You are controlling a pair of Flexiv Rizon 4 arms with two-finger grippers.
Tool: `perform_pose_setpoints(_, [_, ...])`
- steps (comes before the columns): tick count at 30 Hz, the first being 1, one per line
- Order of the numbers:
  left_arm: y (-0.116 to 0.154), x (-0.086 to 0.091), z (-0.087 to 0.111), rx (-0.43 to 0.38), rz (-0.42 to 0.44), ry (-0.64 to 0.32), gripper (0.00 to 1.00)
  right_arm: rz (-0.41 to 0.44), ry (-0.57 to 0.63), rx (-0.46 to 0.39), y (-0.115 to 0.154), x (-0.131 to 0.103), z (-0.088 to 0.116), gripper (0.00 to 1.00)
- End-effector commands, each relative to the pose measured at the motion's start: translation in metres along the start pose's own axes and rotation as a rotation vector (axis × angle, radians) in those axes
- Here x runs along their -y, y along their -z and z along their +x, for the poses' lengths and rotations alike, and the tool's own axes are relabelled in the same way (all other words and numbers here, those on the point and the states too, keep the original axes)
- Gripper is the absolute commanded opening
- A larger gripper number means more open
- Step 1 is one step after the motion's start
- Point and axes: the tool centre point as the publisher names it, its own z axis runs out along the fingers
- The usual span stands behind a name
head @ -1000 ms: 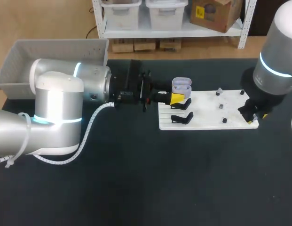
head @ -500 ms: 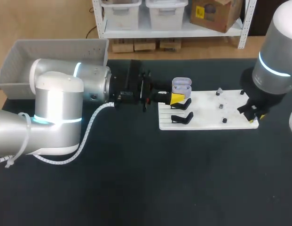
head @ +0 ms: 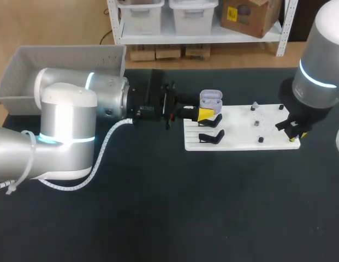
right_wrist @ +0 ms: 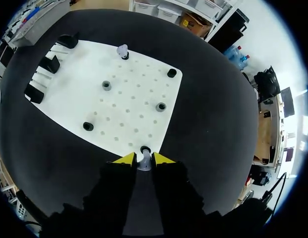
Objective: Pick up each earbud case from the left stands, insert the matching earbuds, close the lid, and place the case in the box.
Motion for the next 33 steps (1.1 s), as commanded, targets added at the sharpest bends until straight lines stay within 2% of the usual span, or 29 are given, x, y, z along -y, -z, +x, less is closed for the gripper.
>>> perform_pose_setpoints(1, [0.0,0.001,0.001,0.003,-0.005,-0.003,0.0,0.015,-0.019,0.019,0.03,-0.006,0.009,0.0])
perform_pose_setpoints(6, [0.0,0.001,0.001,0.003,-0.005,-0.003,0.0,0.022,-0.079,0.006,0.071,-0.019,0.006,0.0])
perform_pose_setpoints(12, [0.0,0.001,0.001,0.003,-0.005,-0.003,0.0,0.019,-0.195,-0.078,0.1,-0.038,-0.004,0.0])
perform_pose_setpoints(33, [0.0,0.001,0.001,0.003,-0.005,-0.003,0.0,0.03,-0.207,-0.094,0.101,-0.041,-0.005,0.0])
